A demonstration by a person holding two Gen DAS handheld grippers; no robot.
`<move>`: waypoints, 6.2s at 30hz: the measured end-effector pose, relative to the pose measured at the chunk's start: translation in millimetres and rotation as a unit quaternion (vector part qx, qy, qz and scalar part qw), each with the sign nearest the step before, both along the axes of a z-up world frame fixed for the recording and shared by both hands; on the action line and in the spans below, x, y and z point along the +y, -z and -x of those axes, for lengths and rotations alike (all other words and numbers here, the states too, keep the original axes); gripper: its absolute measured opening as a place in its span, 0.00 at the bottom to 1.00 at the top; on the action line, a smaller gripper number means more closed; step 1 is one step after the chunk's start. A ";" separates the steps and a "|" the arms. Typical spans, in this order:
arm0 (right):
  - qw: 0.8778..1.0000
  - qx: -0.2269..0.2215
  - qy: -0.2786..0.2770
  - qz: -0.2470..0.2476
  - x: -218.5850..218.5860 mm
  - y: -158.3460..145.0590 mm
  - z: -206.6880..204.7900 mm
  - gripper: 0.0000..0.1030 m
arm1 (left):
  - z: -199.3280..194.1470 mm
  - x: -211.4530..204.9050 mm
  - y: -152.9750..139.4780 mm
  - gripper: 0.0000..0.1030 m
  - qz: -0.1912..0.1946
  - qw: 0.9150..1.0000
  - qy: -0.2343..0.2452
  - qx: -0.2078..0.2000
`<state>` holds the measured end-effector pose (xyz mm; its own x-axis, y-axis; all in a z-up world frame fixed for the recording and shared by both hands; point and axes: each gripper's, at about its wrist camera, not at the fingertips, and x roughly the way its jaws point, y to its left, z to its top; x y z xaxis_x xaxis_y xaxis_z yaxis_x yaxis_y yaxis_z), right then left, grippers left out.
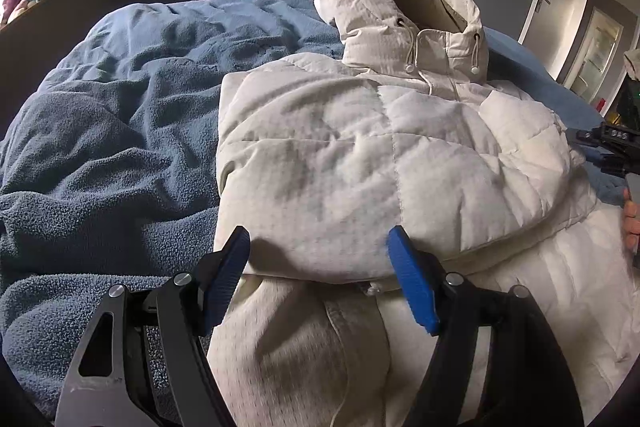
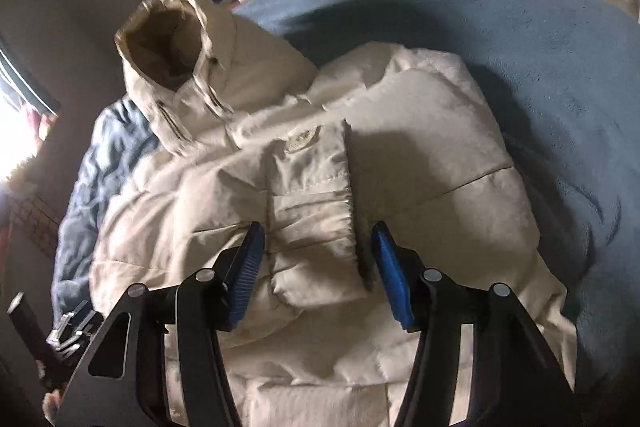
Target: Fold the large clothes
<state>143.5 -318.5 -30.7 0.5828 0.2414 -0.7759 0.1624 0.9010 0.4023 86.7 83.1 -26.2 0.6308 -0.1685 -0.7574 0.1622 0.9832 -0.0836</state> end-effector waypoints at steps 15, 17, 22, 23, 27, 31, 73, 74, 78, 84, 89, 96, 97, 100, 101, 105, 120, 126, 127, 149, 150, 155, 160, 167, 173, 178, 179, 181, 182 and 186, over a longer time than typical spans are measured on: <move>0.994 -0.069 -0.019 0.086 -1.0 -36.2 44.2 0.06 | 0.2 -1.6 0.6 0.67 -0.006 1.000 0.000 -0.001; 0.995 -0.044 -0.015 0.088 -2.5 -22.6 48.4 0.06 | 0.0 -1.5 0.8 0.67 -0.006 1.000 0.000 0.000; 0.996 -0.013 -0.006 0.083 -8.4 12.1 54.7 0.06 | -0.6 -1.9 2.6 0.67 -0.006 1.000 0.000 0.003; 0.996 -0.014 -0.007 0.088 -7.3 12.1 54.8 0.06 | -0.8 -2.0 2.9 0.67 -0.006 1.000 0.000 0.004; 0.992 -0.021 -0.020 0.124 0.4 5.7 54.9 0.06 | -1.3 -1.8 3.3 0.67 -0.006 1.000 0.000 0.005; 0.991 -0.034 -0.015 0.132 1.9 -4.1 58.7 0.07 | -1.8 -1.2 3.3 0.67 -0.006 1.000 0.000 0.005; 0.977 -0.074 -0.112 0.164 46.1 -61.9 -84.8 0.73 | -115.0 -67.8 -72.6 0.93 -0.064 0.996 0.057 -0.023; 0.977 -0.079 -0.111 0.166 50.3 -65.2 -95.1 0.73 | -121.9 -66.7 -71.2 0.93 -0.059 0.997 0.054 -0.019; 0.975 -0.100 -0.105 0.170 70.3 -77.2 -143.4 0.73 | -156.6 -58.7 -61.6 0.93 -0.045 0.999 0.026 -0.005; 0.975 -0.093 -0.074 0.186 83.4 -76.8 -209.3 0.69 | -188.0 -51.9 -48.8 0.93 -0.040 0.999 0.003 0.006; 0.977 -0.097 -0.081 0.174 82.5 -67.2 -224.6 0.16 | -199.2 -51.4 -56.9 0.93 -0.028 1.000 0.010 -0.009; 0.950 -0.213 -0.108 0.201 81.1 -59.7 -137.8 0.07 | -205.6 -52.1 -90.6 0.93 -0.012 0.997 -0.006 -0.072; 0.947 -0.219 -0.113 0.206 80.1 -56.8 -127.9 0.07 | -204.7 -53.1 -95.3 0.93 -0.013 0.996 -0.008 -0.084; 0.940 -0.232 -0.124 0.216 72.2 -42.3 -95.4 0.07 | -202.9 -59.1 -112.8 0.92 -0.026 0.992 -0.013 -0.121; 0.942 -0.230 -0.127 0.210 69.5 -37.4 -88.1 0.07 | -202.5 -61.9 -117.8 0.91 -0.033 0.991 -0.014 -0.130; 0.944 -0.220 -0.132 0.208 67.3 -22.3 -70.5 0.07 | -189.2 -74.0 -133.7 0.69 -0.078 0.982 -0.009 -0.170; 0.945 -0.189 -0.214 0.162 64.5 -39.1 -3.6 0.75 | -48.1 -72.9 -75.6 0.10 -0.101 0.985 0.060 -0.128; 0.940 -0.214 -0.246 0.100 74.3 -60.9 24.1 0.76 | -35.7 -66.1 -10.5 0.12 -0.121 0.983 0.110 -0.087; 0.944 -0.209 -0.239 0.089 76.6 -62.5 21.4 0.76 | -38.2 -65.1 -3.6 0.12 -0.121 0.983 0.116 -0.076; 0.961 -0.185 -0.188 0.088 84.1 -60.4 -28.4 0.75 | -35.2 -69.0 -81.7 0.91 -0.005 0.979 0.147 -0.141; 0.961 -0.182 -0.187 0.087 84.4 -58.2 -32.2 0.75 | -41.4 -69.5 -83.2 0.88 0.003 0.980 0.143 -0.138; 0.961 -0.158 -0.212 0.083 94.6 -37.2 -42.5 0.70 | -71.5 -73.4 -54.1 0.72 0.025 0.989 0.125 -0.073; 0.955 -0.132 -0.245 0.103 109.0 -4.7 -41.5 0.70 | -70.4 -70.8 -8.5 0.70 -0.011 0.991 0.130 -0.043; 0.946 -0.117 -0.259 0.154 123.7 24.6 -36.0 0.70 | -66.4 -75.5 19.0 0.70 -0.041 0.988 0.144 -0.037; 0.951 -0.116 -0.253 0.139 117.9 30.4 -36.4 0.70 | -60.0 -68.9 -26.3 0.70 0.011 0.986 0.147 -0.076; 0.950 -0.116 -0.253 0.143 118.3 33.1 -37.2 0.70 | -103.3 -81.4 -62.9 0.77 -0.012 0.989 0.105 -0.102; 0.950 -0.116 -0.253 0.141 117.9 33.4 -37.9 0.70 | -113.1 -84.5 -67.4 0.78 -0.017 0.990 0.097 -0.101; 0.950 -0.116 -0.253 0.140 116.4 34.9 -37.6 0.70 | -136.6 -86.3 -67.0 0.78 -0.026 0.992 0.081 -0.090; 0.950 -0.116 -0.254 0.139 116.1 35.2 -38.0 0.70 | -149.3 -81.8 -60.3 0.78 -0.035 0.994 0.070 -0.077; 0.950 -0.118 -0.256 0.138 116.0 36.9 -38.5 0.71 | -170.8 -70.6 -21.1 0.76 -0.050 0.998 0.044 -0.011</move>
<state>182.0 -202.5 -67.6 0.6095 0.3462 -0.7132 -0.3897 0.9143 0.1107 257.5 12.4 -5.1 0.6330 -0.1490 -0.7597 0.2492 0.9683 0.0178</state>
